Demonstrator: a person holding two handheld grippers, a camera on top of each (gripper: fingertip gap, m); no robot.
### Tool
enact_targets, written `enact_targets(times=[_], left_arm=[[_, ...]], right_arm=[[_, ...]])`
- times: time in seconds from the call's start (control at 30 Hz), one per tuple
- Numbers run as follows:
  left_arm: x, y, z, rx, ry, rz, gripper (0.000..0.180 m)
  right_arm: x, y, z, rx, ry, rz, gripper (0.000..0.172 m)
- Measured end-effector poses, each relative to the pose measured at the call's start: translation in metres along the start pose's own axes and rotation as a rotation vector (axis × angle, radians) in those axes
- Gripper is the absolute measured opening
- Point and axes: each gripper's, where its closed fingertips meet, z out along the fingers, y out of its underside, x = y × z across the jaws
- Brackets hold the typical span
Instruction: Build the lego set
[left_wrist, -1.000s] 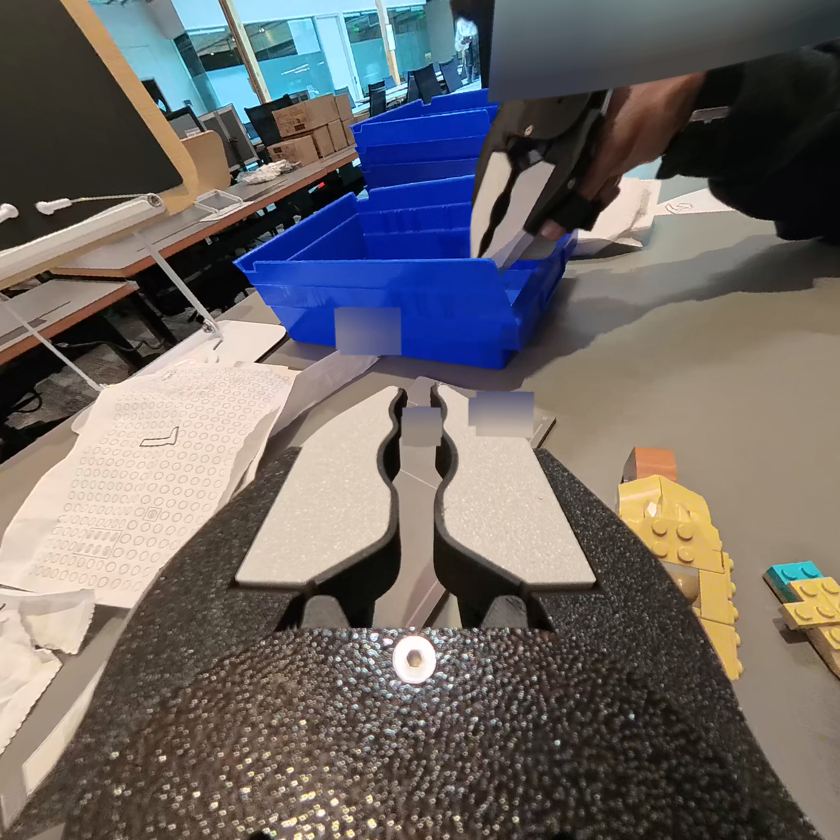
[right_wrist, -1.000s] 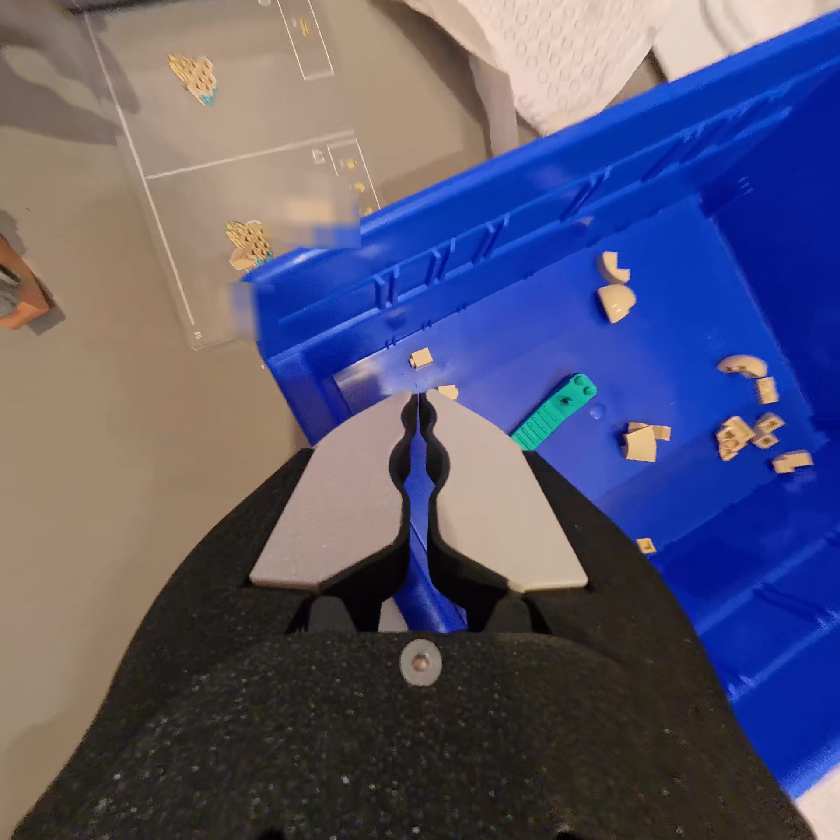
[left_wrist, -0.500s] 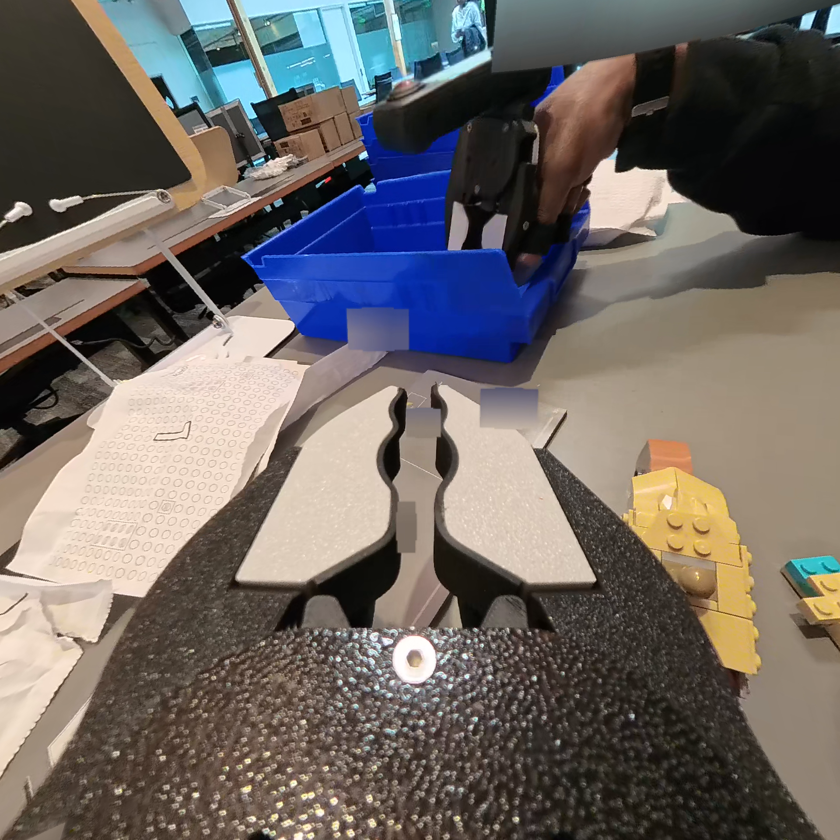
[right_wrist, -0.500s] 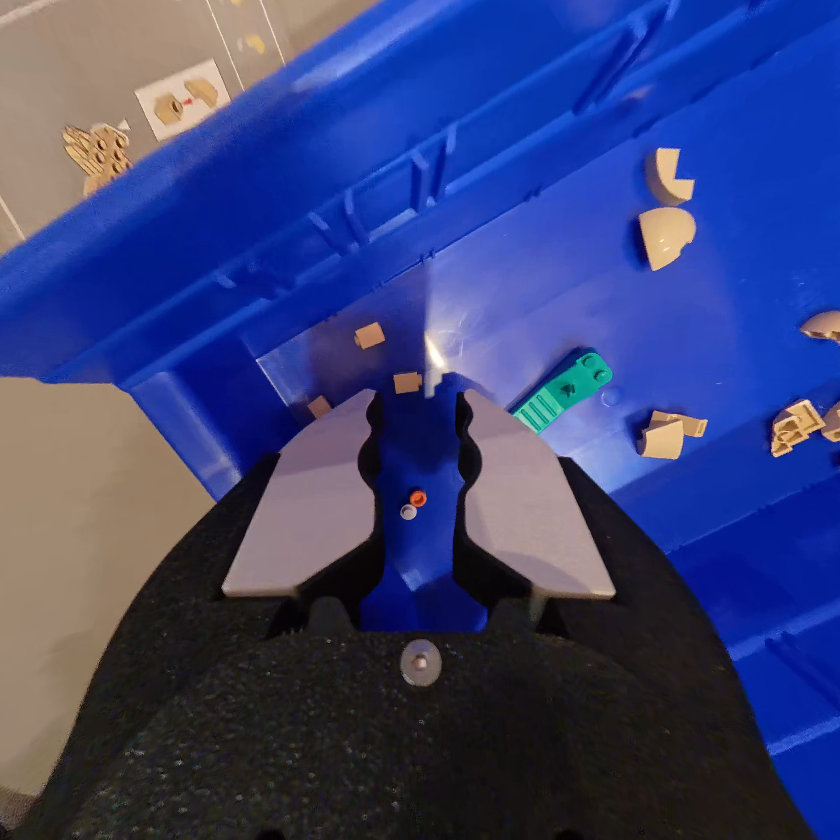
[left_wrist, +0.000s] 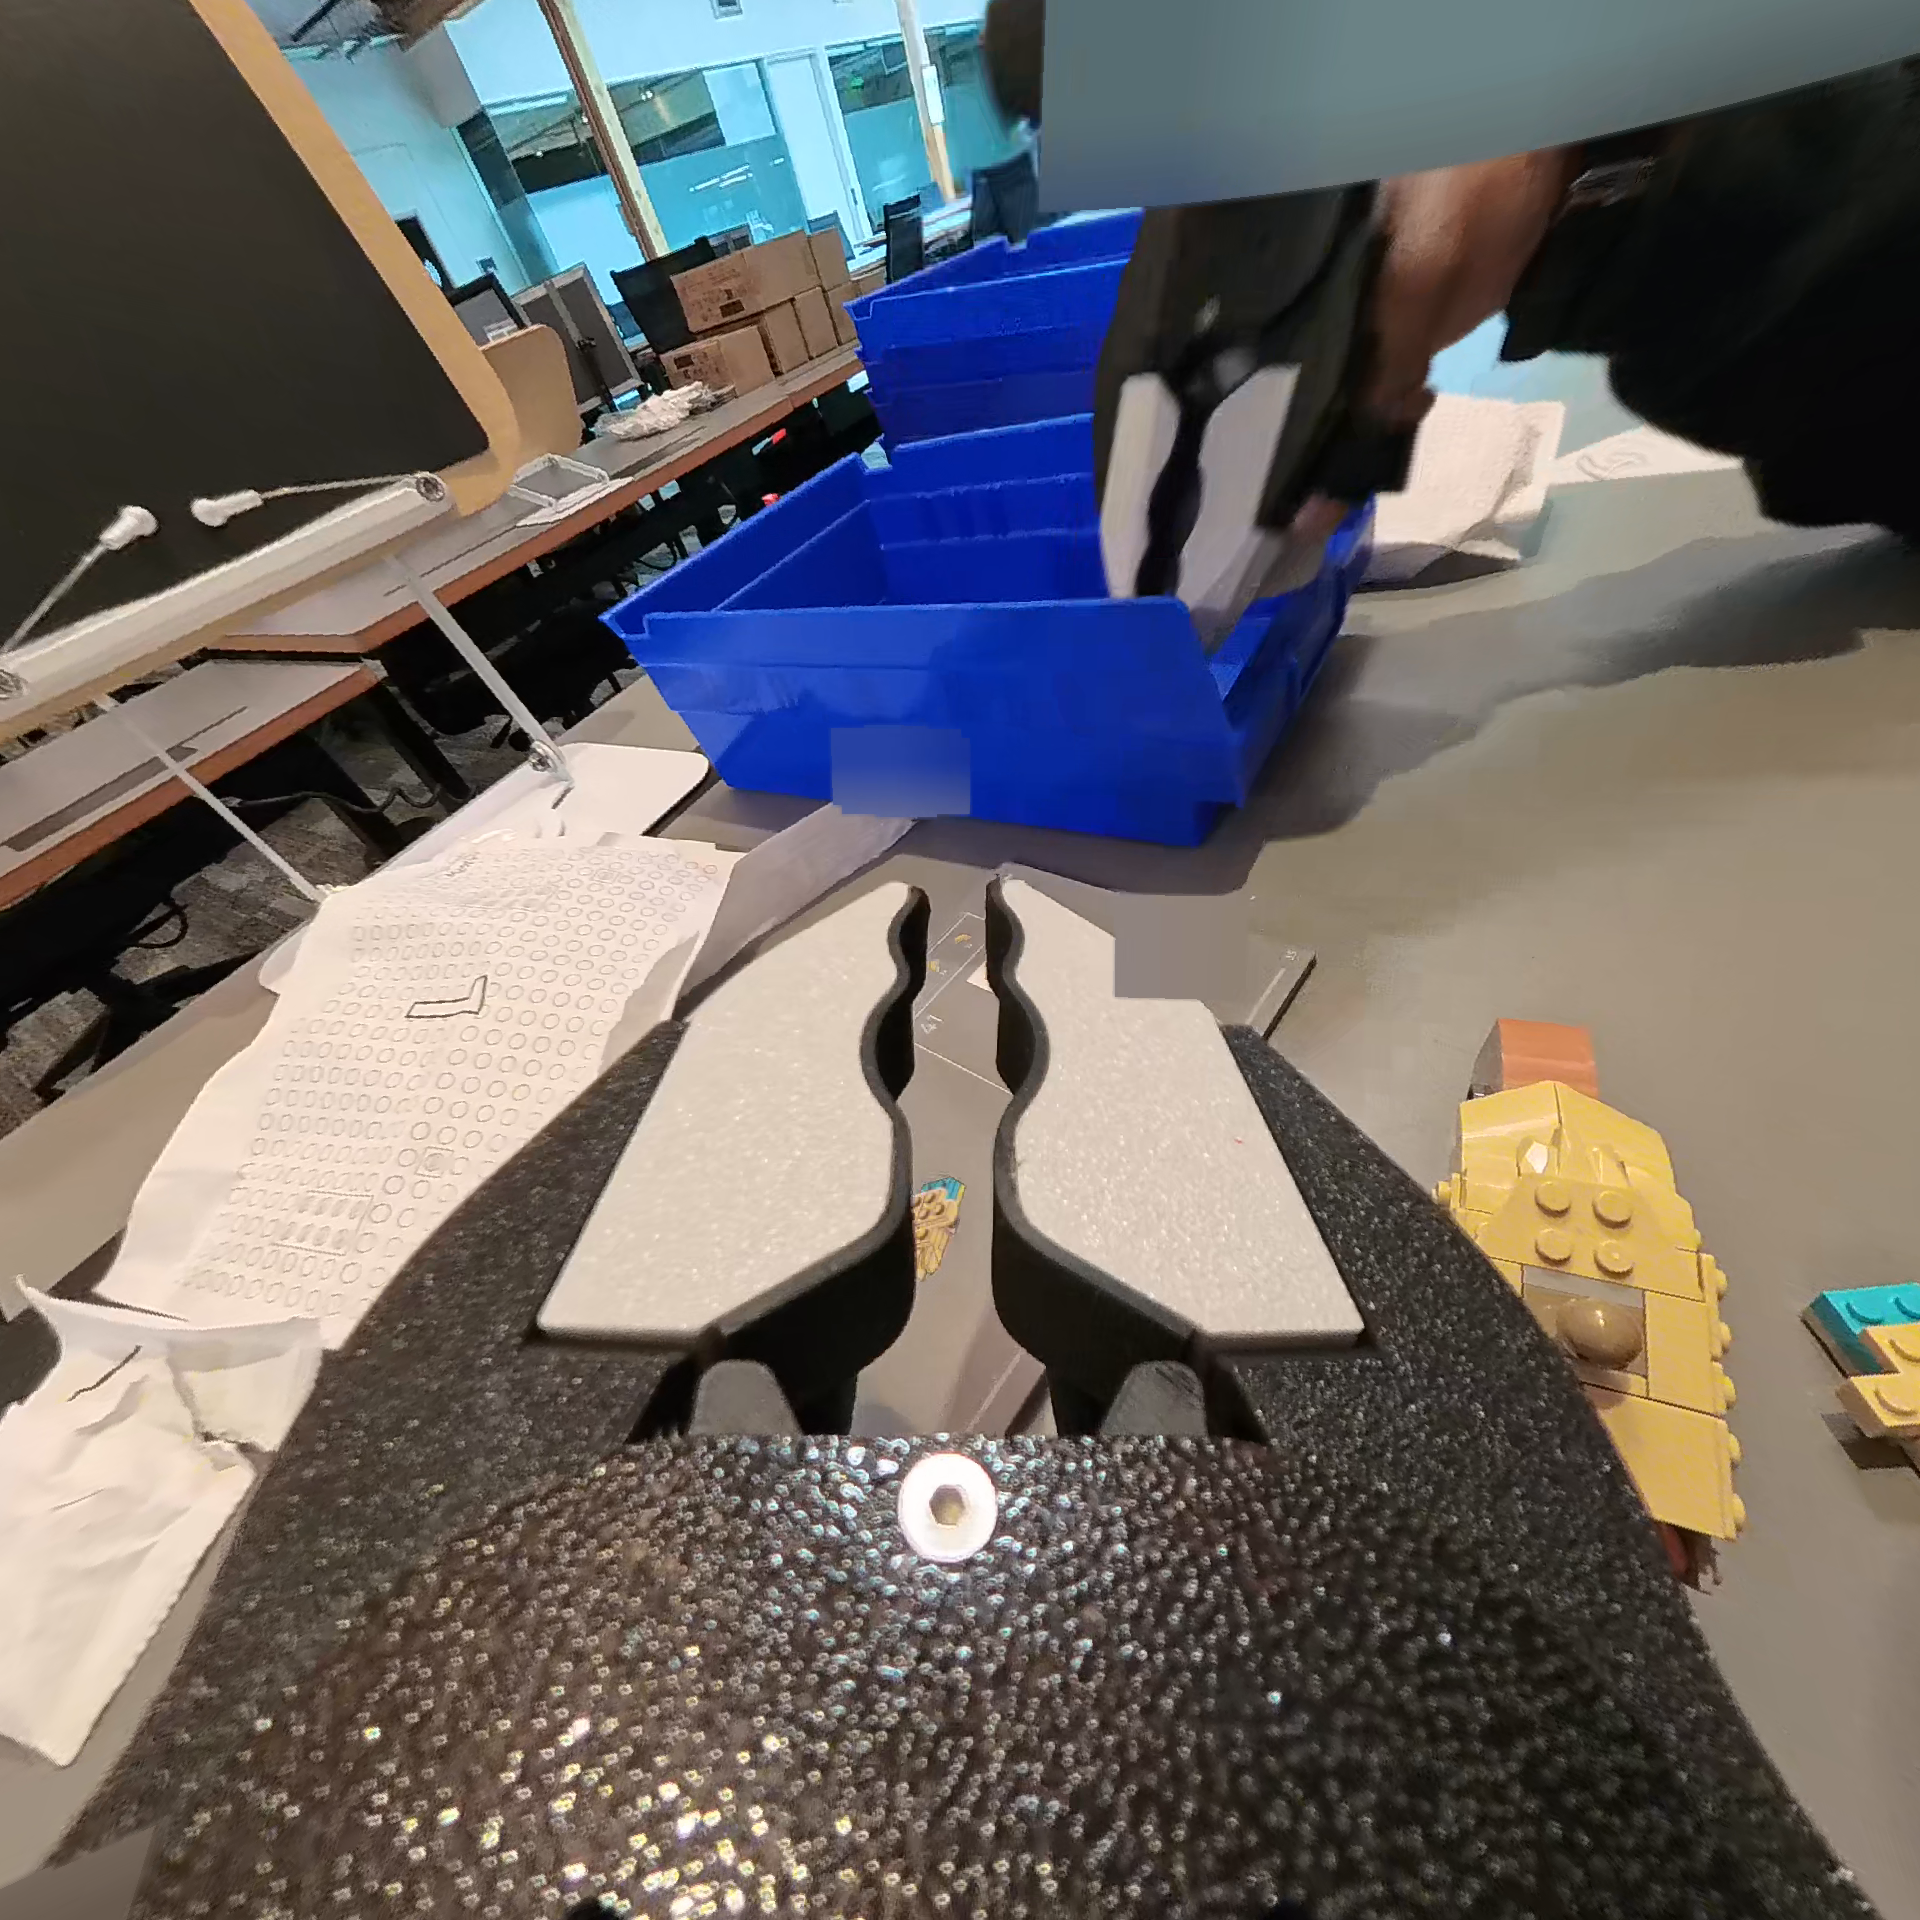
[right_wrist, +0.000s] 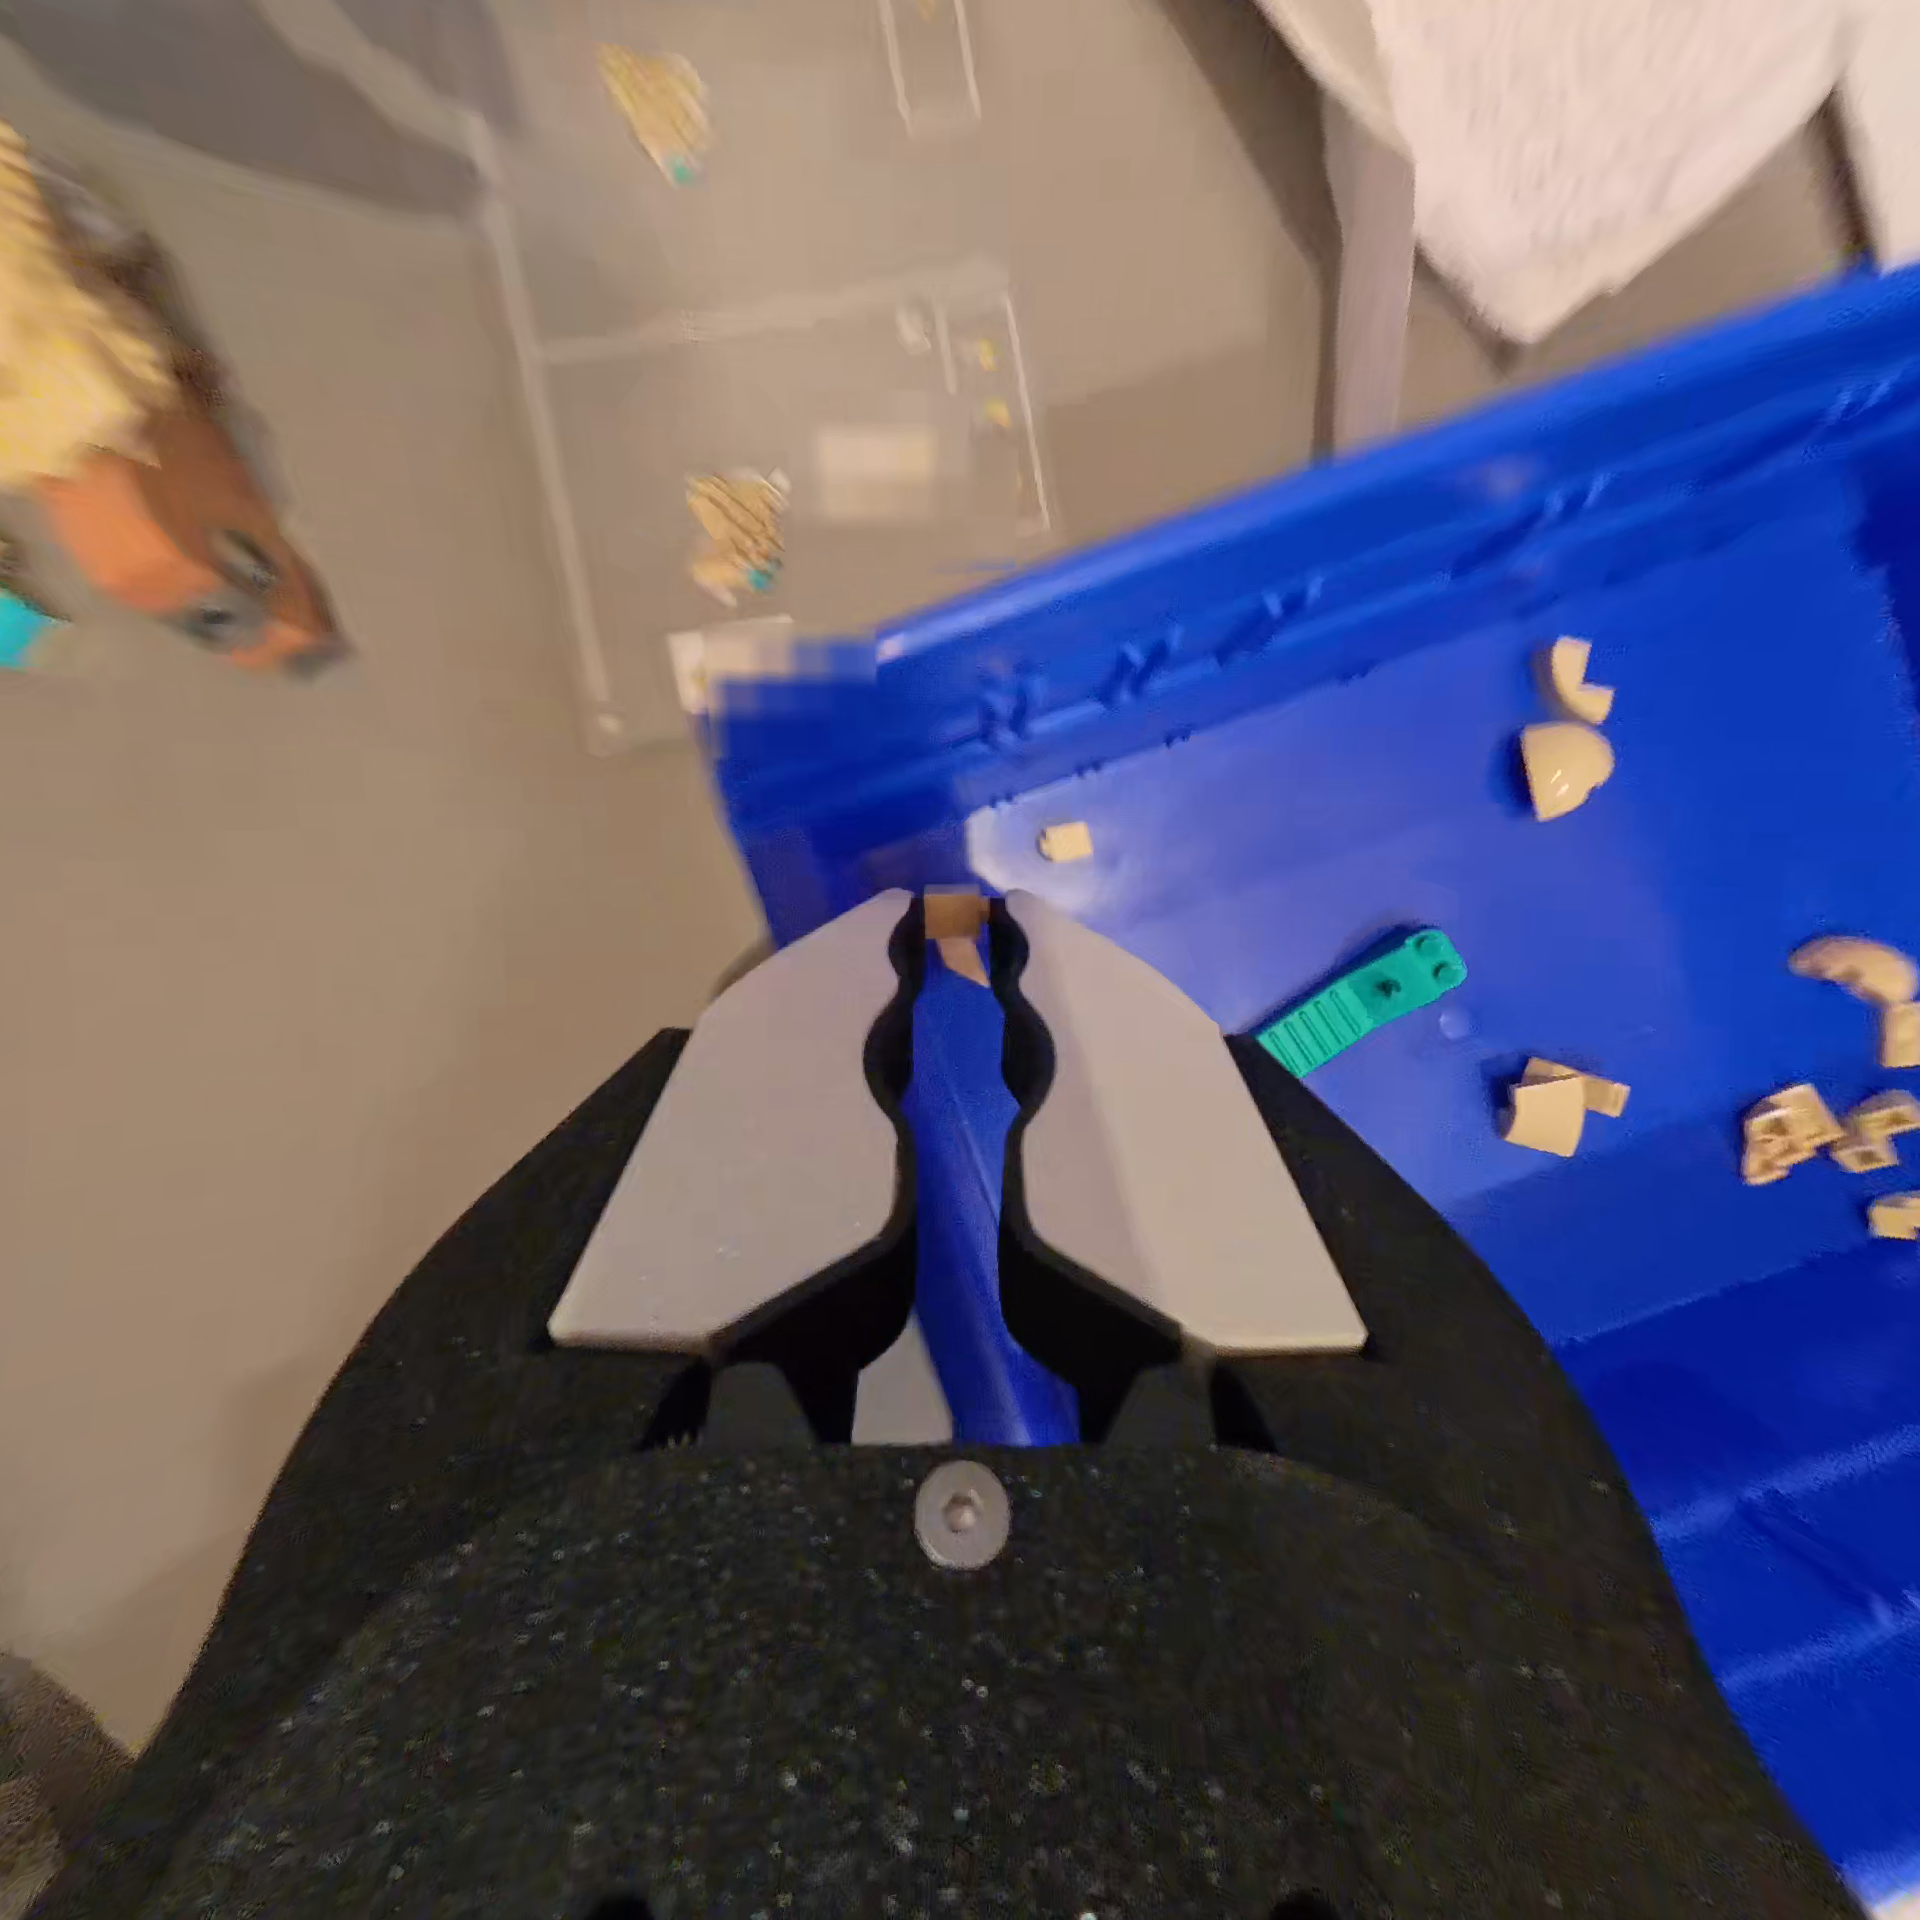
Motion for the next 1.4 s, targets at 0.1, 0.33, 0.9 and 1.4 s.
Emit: enact_targets(times=[0.1,0.33,0.9,1.4], left_arm=[[-0.002,-0.002,-0.001,0.007,-0.005,-0.002,0.01],[0.001,0.003,0.002,-0.009,0.002,-0.003,0.01],[0.001,-0.001,0.0,0.001,0.001,0.006,0.01],[-0.003,0.008,0.004,-0.019,-0.003,-0.012,0.01]], right_arm=[[-0.036,-0.018,-0.026,0.098,-0.014,-0.093,0.012],[-0.128,0.023,0.044,-0.176,-0.203,-0.341,0.012],[-0.082,-0.014,-0.03,0.076,-0.213,-0.275,0.028],[0.025,0.014,0.046,-0.157,-0.013,-0.016,0.032]])
